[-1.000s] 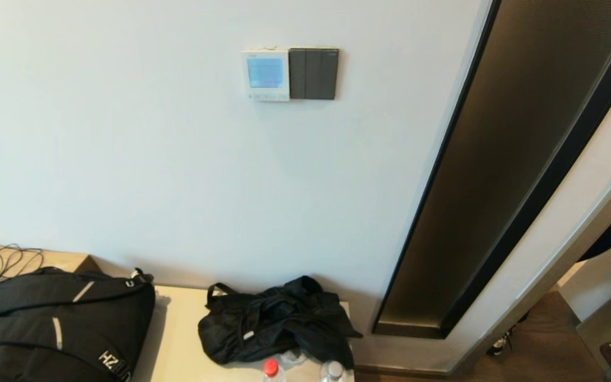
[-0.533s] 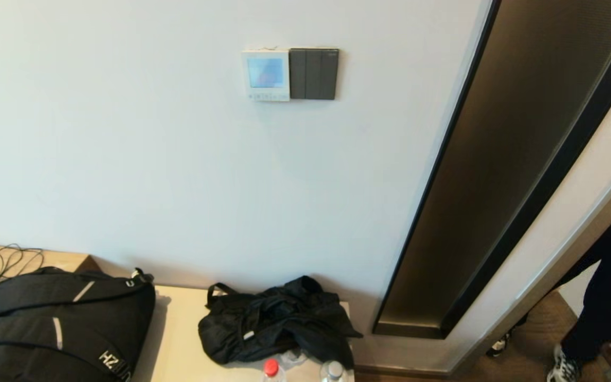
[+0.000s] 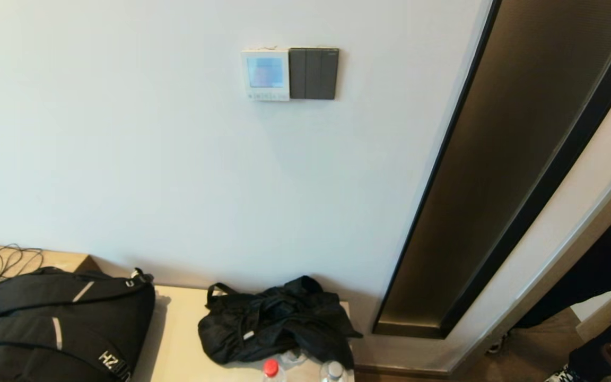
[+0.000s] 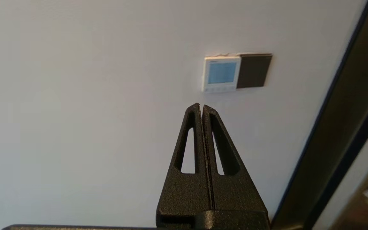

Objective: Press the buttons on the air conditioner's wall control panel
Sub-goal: Turn on the central air conditioner

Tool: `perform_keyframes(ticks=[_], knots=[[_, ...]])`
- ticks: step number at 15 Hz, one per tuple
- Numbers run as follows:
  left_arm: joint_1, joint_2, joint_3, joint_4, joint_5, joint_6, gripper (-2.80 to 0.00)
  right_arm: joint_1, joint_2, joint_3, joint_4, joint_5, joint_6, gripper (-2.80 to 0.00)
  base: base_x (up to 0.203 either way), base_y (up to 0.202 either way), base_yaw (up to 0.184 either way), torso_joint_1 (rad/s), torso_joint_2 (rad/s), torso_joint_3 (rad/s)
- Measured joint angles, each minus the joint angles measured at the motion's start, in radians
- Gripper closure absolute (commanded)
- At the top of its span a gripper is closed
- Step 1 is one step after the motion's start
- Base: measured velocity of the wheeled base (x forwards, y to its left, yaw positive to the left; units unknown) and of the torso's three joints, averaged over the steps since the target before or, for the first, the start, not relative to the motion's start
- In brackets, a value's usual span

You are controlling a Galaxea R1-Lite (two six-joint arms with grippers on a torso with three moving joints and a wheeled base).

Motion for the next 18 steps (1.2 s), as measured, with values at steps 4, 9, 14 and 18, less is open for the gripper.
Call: perform_keyframes(ticks=[4,9,14,18], knots=[[-0.088,0.267,-0.184,-0.044,-0.059,-0.015,0.00,0.000,0.000,0.000,0.000,0.000,-0.001,0.00,0.000,0.000,0.000,0.000,0.00,0.000],[-0.342,0.565,-0.320,-0.127,0.050,-0.011,0.00,0.000,0.000,0.000,0.000,0.000,-0.001,0.00,0.000,0.000,0.000,0.000,0.00,0.000],[-0.486,0.737,-0.348,-0.208,0.158,-0.009,0.00,0.000,0.000,0.000,0.000,0.000,-0.001,0.00,0.000,0.000,0.000,0.000,0.00,0.000],[-0.525,0.881,-0.409,-0.367,0.266,-0.001,0.00,0.000,0.000,0.000,0.000,0.000,-0.001,0.00,0.000,0.000,0.000,0.000,0.00,0.000]])
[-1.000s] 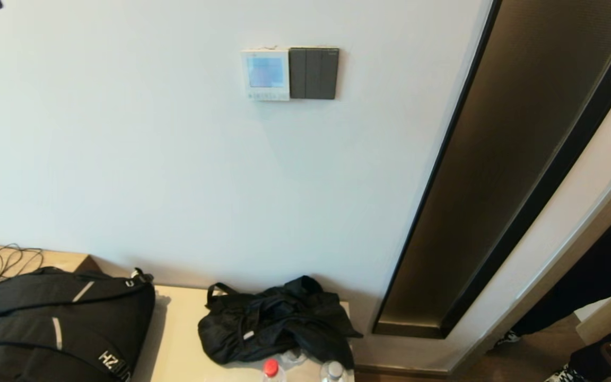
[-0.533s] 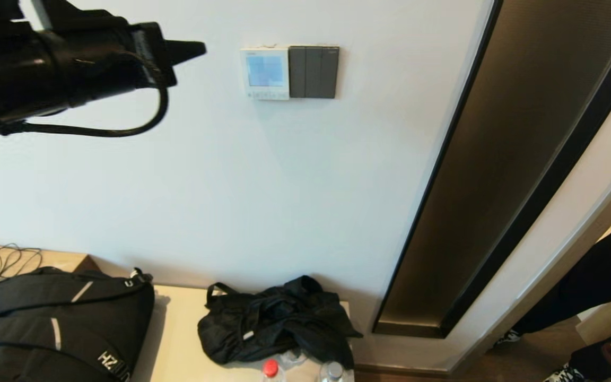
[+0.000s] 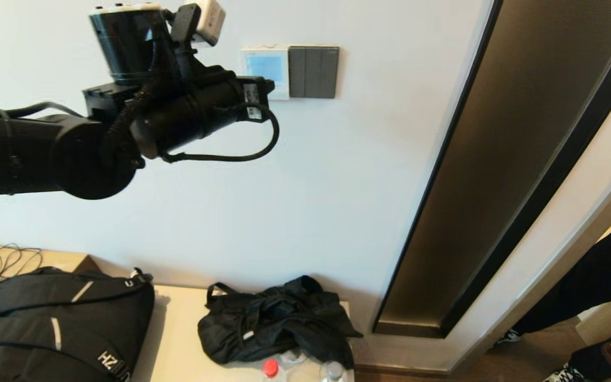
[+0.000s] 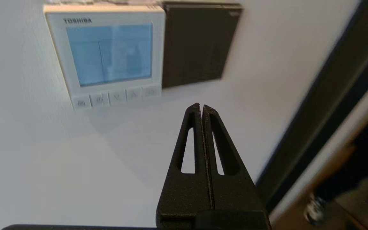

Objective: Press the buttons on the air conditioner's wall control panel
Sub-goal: Turn on the central air conditioner

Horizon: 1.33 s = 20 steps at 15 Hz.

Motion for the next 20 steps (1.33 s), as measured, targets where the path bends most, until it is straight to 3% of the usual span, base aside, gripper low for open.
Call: perform_keyframes(ticks=[6,14,20], knots=[[-0.020,0.172,-0.149,-0.034,0.042,0.001,0.00,0.000,0.000,0.000,0.000,0.000,0.000,0.00,0.000,0.000,0.000,0.000,0.00,0.000],[-0.021,0.256,-0.205,-0.032,0.044,0.002,0.00,0.000,0.000,0.000,0.000,0.000,0.000,0.00,0.000,0.000,0.000,0.000,0.00,0.000],[-0.016,0.299,-0.297,0.001,0.084,0.004,0.00,0.000,0.000,0.000,0.000,0.000,0.000,0.00,0.000,0.000,0.000,0.000,0.00,0.000]])
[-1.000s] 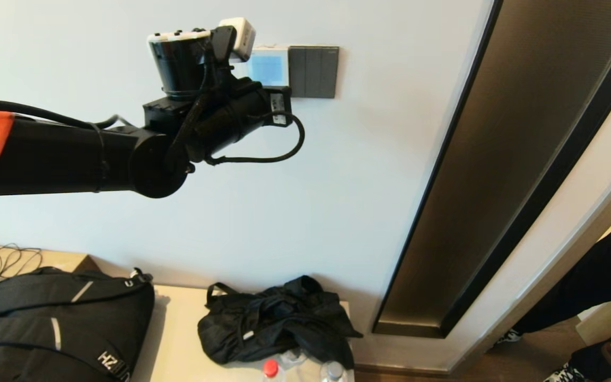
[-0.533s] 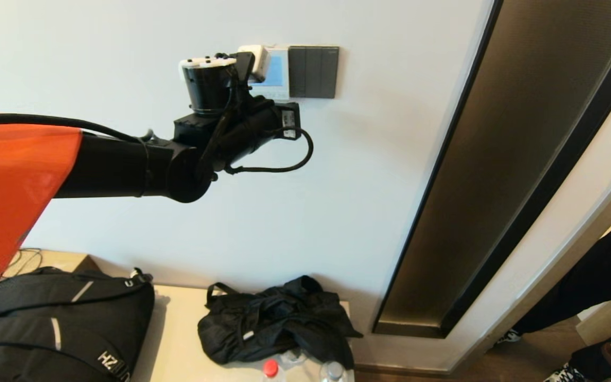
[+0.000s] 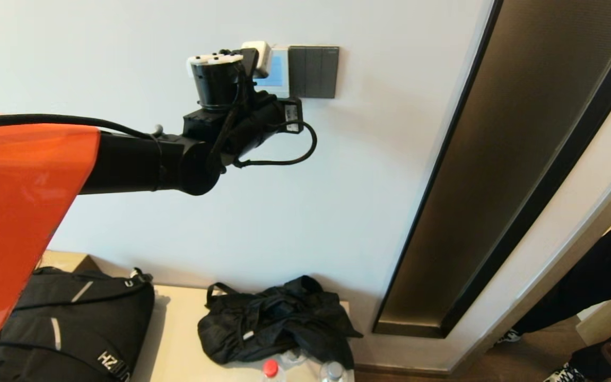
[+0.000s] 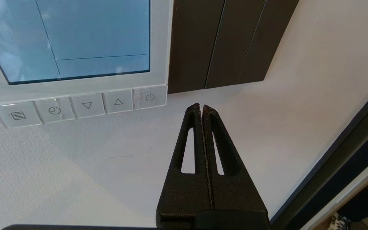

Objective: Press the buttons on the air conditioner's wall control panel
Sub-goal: Turn on the central air conditioner

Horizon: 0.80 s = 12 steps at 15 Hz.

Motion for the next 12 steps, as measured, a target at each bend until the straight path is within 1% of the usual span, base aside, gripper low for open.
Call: perform_keyframes(ticks=[4,12], knots=[[0.032,0.015,-0.029,0.015,-0.002,-0.001,0.00,0.000,0.000,0.000,0.000,0.000,0.000,0.00,0.000,0.000,0.000,0.000,0.00,0.000],[0.038,0.031,-0.068,0.031,-0.001,-0.002,0.00,0.000,0.000,0.000,0.000,0.000,-0.001,0.00,0.000,0.000,0.000,0.000,0.00,0.000]])
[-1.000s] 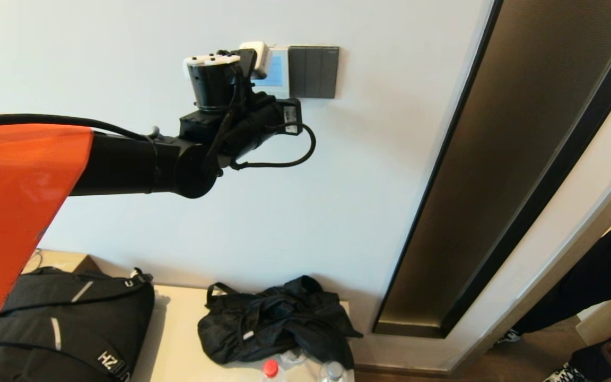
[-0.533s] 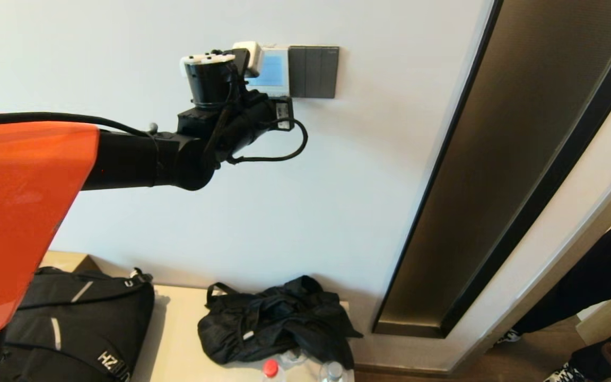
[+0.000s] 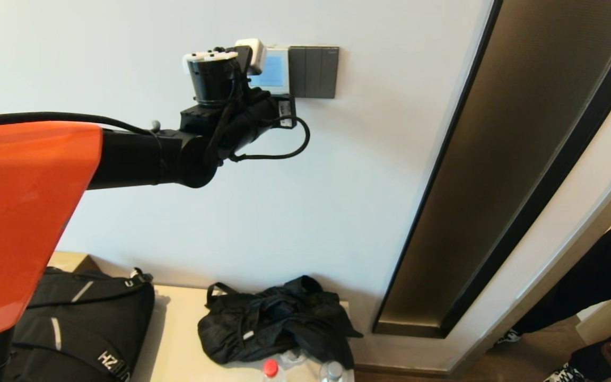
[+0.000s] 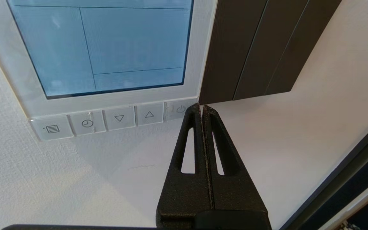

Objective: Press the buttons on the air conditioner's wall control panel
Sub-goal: Turn on the central air conditioner

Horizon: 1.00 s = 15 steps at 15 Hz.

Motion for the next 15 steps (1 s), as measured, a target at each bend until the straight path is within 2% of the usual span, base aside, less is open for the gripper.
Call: perform_keyframes(ticks=[7,15], knots=[[-0.003,-0.078,0.103,-0.012,-0.003,-0.001,0.00,0.000,0.000,-0.001,0.000,0.000,-0.001,0.00,0.000,0.000,0.000,0.000,0.00,0.000],[-0.003,-0.062,0.071,-0.004,-0.005,-0.001,0.00,0.000,0.000,-0.001,0.000,0.000,0.000,0.00,0.000,0.000,0.000,0.000,0.00,0.000]])
